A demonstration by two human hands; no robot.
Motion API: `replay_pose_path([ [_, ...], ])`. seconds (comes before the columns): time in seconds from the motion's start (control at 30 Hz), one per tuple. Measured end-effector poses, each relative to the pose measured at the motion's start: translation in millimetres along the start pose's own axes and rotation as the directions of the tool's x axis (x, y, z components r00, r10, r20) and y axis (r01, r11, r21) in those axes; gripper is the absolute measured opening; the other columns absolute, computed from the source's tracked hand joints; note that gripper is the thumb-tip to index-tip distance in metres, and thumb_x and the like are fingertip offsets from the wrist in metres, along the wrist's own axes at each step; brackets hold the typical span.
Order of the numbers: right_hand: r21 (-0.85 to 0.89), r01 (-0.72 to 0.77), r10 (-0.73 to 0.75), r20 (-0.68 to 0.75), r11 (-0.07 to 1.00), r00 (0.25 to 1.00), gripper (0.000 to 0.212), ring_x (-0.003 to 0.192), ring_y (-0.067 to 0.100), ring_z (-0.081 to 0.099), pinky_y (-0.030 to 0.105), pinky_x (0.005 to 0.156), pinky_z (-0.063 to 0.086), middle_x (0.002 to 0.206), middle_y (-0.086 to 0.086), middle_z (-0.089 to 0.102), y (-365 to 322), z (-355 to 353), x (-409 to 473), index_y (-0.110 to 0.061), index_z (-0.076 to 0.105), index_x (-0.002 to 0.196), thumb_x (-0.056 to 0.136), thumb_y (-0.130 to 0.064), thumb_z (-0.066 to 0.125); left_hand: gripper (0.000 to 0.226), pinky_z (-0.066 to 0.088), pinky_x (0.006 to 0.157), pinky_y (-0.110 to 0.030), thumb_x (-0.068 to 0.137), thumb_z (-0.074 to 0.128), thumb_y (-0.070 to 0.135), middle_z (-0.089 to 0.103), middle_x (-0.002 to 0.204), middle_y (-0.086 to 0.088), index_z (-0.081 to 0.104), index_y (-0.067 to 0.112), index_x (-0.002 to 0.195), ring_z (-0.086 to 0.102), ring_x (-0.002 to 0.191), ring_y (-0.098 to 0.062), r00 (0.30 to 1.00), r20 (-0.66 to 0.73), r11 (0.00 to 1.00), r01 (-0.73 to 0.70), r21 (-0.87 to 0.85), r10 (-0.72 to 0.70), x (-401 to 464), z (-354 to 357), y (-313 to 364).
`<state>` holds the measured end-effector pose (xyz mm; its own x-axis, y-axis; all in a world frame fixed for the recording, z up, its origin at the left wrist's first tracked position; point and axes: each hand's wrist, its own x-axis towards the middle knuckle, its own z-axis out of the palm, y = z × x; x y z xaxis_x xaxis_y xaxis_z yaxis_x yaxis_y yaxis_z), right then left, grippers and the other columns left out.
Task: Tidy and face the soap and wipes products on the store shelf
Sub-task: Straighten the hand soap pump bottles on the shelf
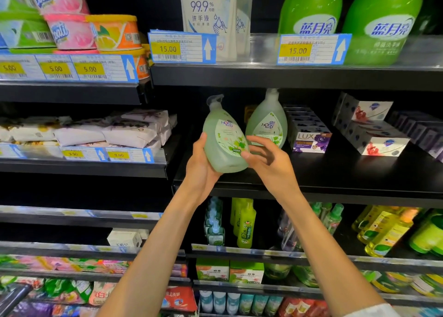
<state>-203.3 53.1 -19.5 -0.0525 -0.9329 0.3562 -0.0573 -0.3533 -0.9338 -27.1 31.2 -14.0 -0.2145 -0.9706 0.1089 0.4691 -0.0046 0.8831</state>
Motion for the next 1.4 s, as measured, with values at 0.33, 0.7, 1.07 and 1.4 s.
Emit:
replay_pose_path([
  [0.33,0.133,-0.077,0.086,-0.062,0.988,0.994,0.048,0.11,0.017,0.074,0.035,0.089,0.063,0.122,-0.002,0.075,-2.2,-3.6,3.3,-0.024,0.07,0.128,0.085,-0.009,0.085,0.053,0.034,0.119,-0.067,0.114,0.036,0.037,0.051,0.154,-0.021,0.039,0.005,0.157,0.049,0.144,-0.039,0.998,0.062,1.0,0.007,0.007,-0.007,3.8,-5.2,-4.3],
  [0.7,0.122,-0.03,0.037,-0.057,0.992,0.998,0.061,0.114,0.013,0.073,0.031,0.091,0.062,0.122,-0.002,0.076,-5.0,1.7,-7.4,-0.019,0.066,0.136,0.082,0.001,0.085,0.062,0.051,0.109,-0.055,0.091,0.079,0.017,0.068,0.136,-0.009,0.048,0.017,0.145,0.066,0.126,-0.026,0.994,0.032,0.972,-0.106,0.208,0.102,7.5,-5.3,-7.0],
  [1.07,0.052,-0.019,0.02,-0.02,0.998,1.0,0.055,0.109,0.01,0.074,0.026,0.088,0.062,0.124,0.001,0.075,-6.5,-1.1,-4.3,-0.012,0.061,0.142,0.091,-0.004,0.078,0.06,0.054,0.104,-0.053,0.087,0.077,0.013,0.069,0.134,-0.016,0.054,0.008,0.142,0.066,0.125,-0.034,0.992,0.049,0.981,-0.125,0.15,0.119,3.5,-11.0,-4.5],
  [1.4,-0.54,0.051,0.049,0.17,0.84,0.984,0.064,0.132,-0.002,0.056,0.029,0.115,0.047,0.146,-0.012,0.061,-6.3,-31.1,-4.9,-0.035,0.05,0.154,0.095,-0.052,0.07,0.055,0.061,0.092,-0.043,0.079,0.085,0.0,0.076,0.119,-0.01,0.064,0.007,0.13,0.073,0.113,-0.026,0.974,-0.102,0.95,-0.168,0.264,0.2,6.7,-14.3,-4.7],
])
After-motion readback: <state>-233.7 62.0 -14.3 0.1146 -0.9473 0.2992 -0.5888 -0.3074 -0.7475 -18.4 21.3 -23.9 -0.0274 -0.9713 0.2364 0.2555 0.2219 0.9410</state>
